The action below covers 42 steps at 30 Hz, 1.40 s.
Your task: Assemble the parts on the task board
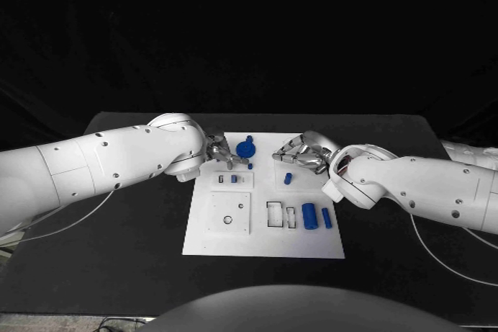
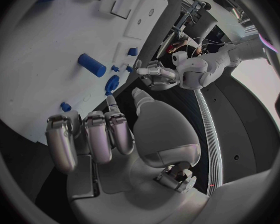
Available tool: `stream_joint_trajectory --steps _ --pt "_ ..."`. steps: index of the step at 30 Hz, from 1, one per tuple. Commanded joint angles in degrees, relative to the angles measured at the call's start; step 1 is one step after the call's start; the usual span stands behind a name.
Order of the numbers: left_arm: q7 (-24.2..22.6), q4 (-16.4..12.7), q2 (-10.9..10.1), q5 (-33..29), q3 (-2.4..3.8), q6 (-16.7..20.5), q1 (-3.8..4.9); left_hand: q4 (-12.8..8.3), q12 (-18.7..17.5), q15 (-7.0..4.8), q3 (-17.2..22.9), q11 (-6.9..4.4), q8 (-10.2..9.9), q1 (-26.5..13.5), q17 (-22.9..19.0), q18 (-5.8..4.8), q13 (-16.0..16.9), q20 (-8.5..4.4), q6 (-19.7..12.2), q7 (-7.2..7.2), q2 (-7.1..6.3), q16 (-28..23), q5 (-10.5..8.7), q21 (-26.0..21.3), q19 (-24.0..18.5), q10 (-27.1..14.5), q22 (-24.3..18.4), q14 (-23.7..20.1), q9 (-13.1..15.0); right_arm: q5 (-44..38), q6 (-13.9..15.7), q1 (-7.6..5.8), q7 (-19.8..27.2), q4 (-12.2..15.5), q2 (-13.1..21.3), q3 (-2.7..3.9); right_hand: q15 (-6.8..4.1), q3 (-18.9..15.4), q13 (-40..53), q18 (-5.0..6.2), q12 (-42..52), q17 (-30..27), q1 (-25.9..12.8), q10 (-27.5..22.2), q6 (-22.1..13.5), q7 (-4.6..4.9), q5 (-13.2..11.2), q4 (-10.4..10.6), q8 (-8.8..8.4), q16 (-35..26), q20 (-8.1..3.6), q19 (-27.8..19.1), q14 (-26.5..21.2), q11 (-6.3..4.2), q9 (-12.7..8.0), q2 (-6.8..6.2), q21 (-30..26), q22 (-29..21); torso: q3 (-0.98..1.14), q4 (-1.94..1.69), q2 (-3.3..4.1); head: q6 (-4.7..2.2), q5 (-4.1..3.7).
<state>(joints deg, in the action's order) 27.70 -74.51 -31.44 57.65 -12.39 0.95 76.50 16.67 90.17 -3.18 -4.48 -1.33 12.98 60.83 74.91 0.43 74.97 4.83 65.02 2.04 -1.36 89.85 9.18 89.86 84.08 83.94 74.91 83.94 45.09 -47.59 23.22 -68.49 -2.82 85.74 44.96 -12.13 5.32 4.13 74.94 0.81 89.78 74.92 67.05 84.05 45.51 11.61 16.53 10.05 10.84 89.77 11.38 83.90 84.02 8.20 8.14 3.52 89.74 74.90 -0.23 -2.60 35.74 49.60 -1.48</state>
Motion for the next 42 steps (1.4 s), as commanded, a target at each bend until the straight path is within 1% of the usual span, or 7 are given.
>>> stream_joint_trajectory --steps 1,4,8,11,16,30,42 --pt "-5.9 -1.4 -0.7 0.8 0.04 9.7 0.02 0.0 -0.2 -0.21 0.5 -0.02 0.4 3.0 15.1 -0.43 15.0 -0.48 -0.7 -0.2 -0.14 0.1 1.0 0.1 5.9 6.1 15.1 6.1 0.7 -0.5 -0.5 0.03 0.4 0.1 0.0 0.01 0.29 0.1 15.1 -0.81 0.2 15.1 -0.5 5.9 0.2 0.98 0.4 0.2 0.28 0.2 0.41 6.1 6.0 0.54 0.1 0.11 0.3 15.1 0.0 -0.02 0.02 -0.03 -0.07" --pt "-7.9 -3.2 -2.1 0.6 0.03 13.0 0.02 0.1 -0.2 0.1 1.1 0.53 1.3 8.7 15.1 -0.43 15.0 -0.62 -4.8 0.6 -0.9 0.1 2.66 0.1 5.9 6.1 15.1 6.1 3.0 -0.5 -0.4 0.03 0.4 0.1 0.0 0.01 0.29 0.1 15.1 -0.81 0.2 15.1 -0.5 5.9 0.2 0.98 0.4 0.2 0.28 0.2 0.41 6.1 6.0 0.54 0.1 0.11 0.3 15.1 -0.01 -0.07 0.01 0.0 -0.13" --pt "-9.3 -4.8 -3.5 0.4 0.03 14.1 0.02 -1.3 -0.2 0.44 2.9 1.33 3.0 16.3 15.1 -0.43 15.0 -0.52 -9.4 1.3 -1.23 0.1 3.31 0.1 5.9 6.1 15.1 6.1 5.5 -0.5 -0.3 0.04 0.5 0.1 0.0 0.01 0.29 0.1 15.1 -0.81 0.2 15.1 -0.5 5.9 0.2 0.98 0.4 0.2 0.28 0.2 0.41 6.1 6.0 0.54 0.1 0.11 0.3 15.1 0.01 -0.03 -0.01 0.13 0.0" --pt "-9.6 -5.5 -4.4 0.5 0.02 13.4 0.02 -2.2 -0.2 0.59 4.1 1.72 4.5 20.7 15.1 -0.43 15.0 -0.41 -11.3 1.68 -1.42 0.1 3.43 0.1 5.9 6.1 15.1 6.1 7.0 -0.5 -0.3 0.04 0.5 0.1 0.0 0.01 0.29 0.1 15.1 -0.81 0.2 15.1 -0.5 5.9 0.2 0.98 0.4 0.2 0.28 0.2 0.41 6.1 6.0 0.54 0.1 0.11 0.3 15.1 0.02 -0.01 -0.02 0.08 0.01" --pt "-9.5 -6.0 -5.0 0.7 -0.02 11.8 0.0 -2.2 -0.2 0.81 5.2 1.93 6.2 24.6 15.1 -0.43 15.0 -0.23 -12.3 1.95 -1.36 0.1 3.31 0.1 5.9 6.1 15.1 6.1 7.9 -0.5 -0.3 0.04 0.6 0.1 0.1 0.01 0.29 0.1 15.1 -0.81 0.2 15.1 -0.5 5.9 0.2 0.98 0.4 0.2 0.28 0.2 0.41 6.1 6.0 0.54 0.1 0.11 0.3 15.1 0.0 0.01 0.0 0.03 0.0" --pt "-8.9 -5.8 -4.8 0.8 -0.04 8.7 -0.62 -1.5 -0.2 0.89 5.3 2.09 6.7 25.6 15.1 -0.43 15.0 -0.1 -12.6 2.08 -1.78 0.1 2.88 0.1 5.9 6.1 15.1 6.1 7.9 -0.5 -0.3 0.05 0.5 0.1 0.1 0.01 0.29 0.1 15.1 -0.81 0.2 15.1 -0.5 5.9 0.2 0.98 0.4 0.2 0.28 0.2 0.41 6.1 6.0 0.54 0.1 0.11 0.3 15.1 0.02 0.02 0.03 0.09 0.04" --pt "-6.6 -5.5 -4.4 0.9 -0.05 4.3 -1.32 -1.1 -0.2 0.95 5.6 2.08 7.3 26.8 15.1 -0.43 15.0 0.01 -12.6 2.02 -1.94 0.1 2.29 0.1 5.9 6.1 15.1 6.1 7.8 -0.5 -0.4 0.05 0.4 0.2 0.2 0.01 0.29 0.1 15.1 -0.81 0.2 15.1 -0.5 5.9 0.2 0.98 0.4 0.2 0.28 0.2 0.41 6.1 6.0 0.54 0.1 0.11 0.3 15.1 -0.02 -0.02 -0.01 0.25 -0.02"
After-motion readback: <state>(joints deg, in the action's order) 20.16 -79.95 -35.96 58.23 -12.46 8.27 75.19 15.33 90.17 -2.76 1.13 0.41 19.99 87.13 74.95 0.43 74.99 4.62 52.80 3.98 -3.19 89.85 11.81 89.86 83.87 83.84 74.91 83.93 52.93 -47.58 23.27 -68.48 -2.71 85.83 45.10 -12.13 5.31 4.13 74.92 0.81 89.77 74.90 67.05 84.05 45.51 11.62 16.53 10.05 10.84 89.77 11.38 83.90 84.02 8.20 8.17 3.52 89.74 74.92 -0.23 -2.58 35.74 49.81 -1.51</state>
